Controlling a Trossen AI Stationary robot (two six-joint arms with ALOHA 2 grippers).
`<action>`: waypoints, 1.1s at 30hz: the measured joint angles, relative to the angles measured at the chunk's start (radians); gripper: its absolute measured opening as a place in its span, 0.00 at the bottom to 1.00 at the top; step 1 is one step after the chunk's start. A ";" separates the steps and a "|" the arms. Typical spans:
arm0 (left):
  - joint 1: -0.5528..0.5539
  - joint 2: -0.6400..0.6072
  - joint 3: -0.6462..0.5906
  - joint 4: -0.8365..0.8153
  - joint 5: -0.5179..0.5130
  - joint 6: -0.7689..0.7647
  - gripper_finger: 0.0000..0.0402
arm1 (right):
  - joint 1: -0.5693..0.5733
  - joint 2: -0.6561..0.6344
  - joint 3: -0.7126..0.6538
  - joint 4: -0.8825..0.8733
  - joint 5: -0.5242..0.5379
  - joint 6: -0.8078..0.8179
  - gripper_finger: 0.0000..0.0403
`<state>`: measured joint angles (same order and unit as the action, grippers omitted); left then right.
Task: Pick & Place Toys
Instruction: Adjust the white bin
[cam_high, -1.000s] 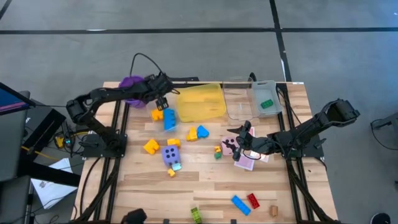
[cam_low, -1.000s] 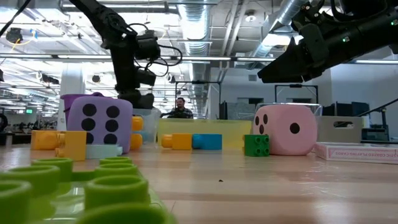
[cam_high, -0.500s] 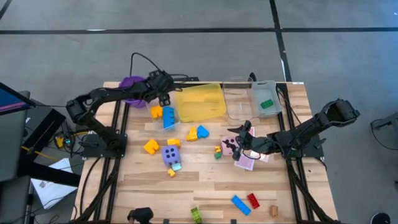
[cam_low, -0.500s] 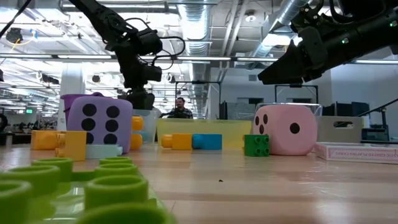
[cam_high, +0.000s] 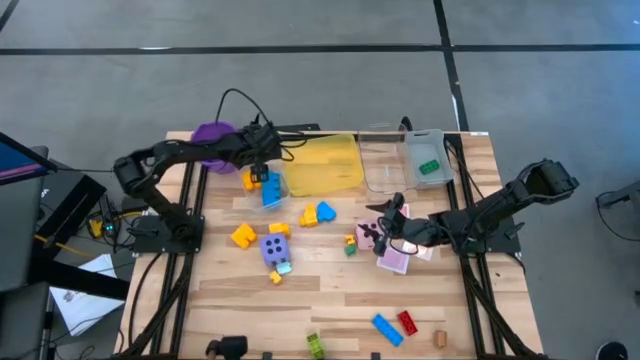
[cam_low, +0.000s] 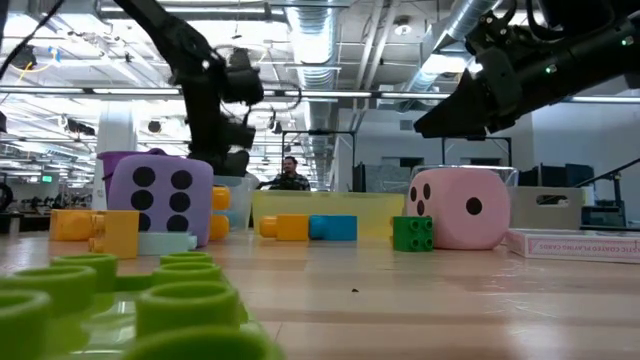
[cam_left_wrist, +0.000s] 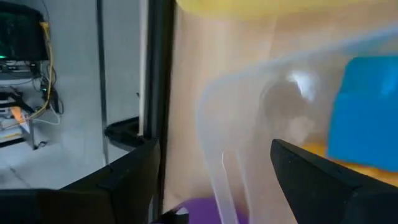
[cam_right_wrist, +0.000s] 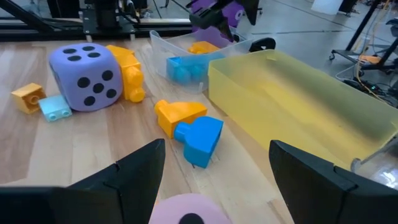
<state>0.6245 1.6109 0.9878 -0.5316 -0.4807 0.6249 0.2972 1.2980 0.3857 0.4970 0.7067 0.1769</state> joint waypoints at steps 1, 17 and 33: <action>0.011 0.025 0.000 0.003 -0.020 0.034 0.74 | -0.004 0.000 0.000 -0.001 0.000 0.000 0.70; 0.079 0.176 -0.001 0.583 -0.184 0.622 0.74 | -0.131 0.000 0.000 -0.058 0.001 0.007 0.70; 0.006 -0.123 -0.002 0.497 -0.300 0.399 0.74 | -0.132 0.000 0.000 -0.044 0.004 0.033 0.70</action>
<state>0.6302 1.4879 0.9855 -0.0349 -0.7805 1.0235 0.1654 1.2980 0.3855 0.4526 0.7105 0.2096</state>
